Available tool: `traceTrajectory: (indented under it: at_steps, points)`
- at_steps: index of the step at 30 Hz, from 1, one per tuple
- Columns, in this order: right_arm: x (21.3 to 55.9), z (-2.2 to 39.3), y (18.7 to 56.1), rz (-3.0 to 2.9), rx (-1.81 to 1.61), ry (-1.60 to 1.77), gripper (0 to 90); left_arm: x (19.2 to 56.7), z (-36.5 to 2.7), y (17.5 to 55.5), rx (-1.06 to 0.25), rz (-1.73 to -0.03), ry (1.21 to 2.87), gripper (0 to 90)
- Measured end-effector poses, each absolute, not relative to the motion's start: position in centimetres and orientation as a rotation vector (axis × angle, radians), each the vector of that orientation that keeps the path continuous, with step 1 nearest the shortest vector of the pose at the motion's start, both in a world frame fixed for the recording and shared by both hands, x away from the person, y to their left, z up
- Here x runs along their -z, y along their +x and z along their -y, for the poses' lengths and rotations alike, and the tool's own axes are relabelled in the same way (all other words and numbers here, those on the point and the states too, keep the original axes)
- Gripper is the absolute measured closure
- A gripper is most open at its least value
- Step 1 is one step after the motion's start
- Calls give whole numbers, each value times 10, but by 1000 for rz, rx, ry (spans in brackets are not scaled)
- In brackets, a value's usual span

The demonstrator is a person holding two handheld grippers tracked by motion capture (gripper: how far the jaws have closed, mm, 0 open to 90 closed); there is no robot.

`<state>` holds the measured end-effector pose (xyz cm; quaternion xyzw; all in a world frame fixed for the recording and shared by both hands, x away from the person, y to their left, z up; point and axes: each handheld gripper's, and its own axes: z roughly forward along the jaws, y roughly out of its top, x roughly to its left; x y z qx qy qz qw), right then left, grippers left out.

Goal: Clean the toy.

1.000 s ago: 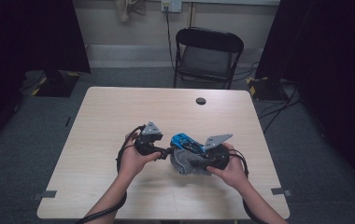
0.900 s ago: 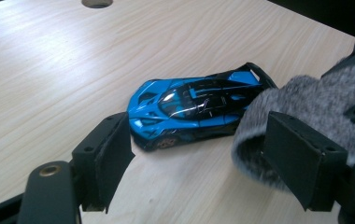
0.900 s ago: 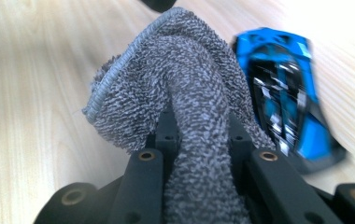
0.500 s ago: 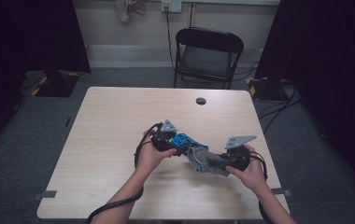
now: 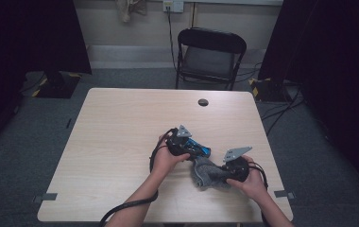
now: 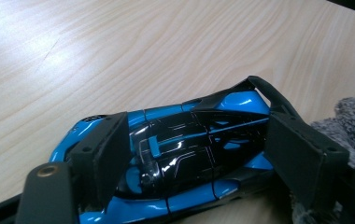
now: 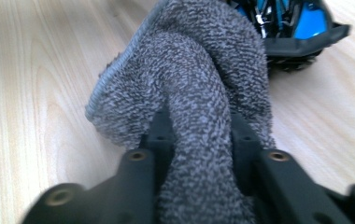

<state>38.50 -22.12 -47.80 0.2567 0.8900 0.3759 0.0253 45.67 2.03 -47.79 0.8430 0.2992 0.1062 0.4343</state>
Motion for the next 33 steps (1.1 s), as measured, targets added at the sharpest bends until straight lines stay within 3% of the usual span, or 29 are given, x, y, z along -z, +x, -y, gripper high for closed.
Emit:
traceTrajectory:
  at_steps: [4, 8, 12, 18, 33]
  points:
    - [472, 217, 384, -2716, -1148, 773, 414, 478, -20, 459, -282, -747, 2114, 225]
    - [466, 208, 385, -2721, -1109, 713, 397, 481, -18, 461, -298, -742, 2123, 198]
    - [475, 201, 387, -2735, -1100, 735, 461, 483, -20, 464, -291, -748, 2113, 148]
    - [480, 202, 389, -2756, -1152, 764, 671, 488, -26, 468, -262, -769, 2087, 78]
    - [477, 202, 391, -2775, -1130, 799, 729, 492, -32, 469, -254, -729, 2089, 58]
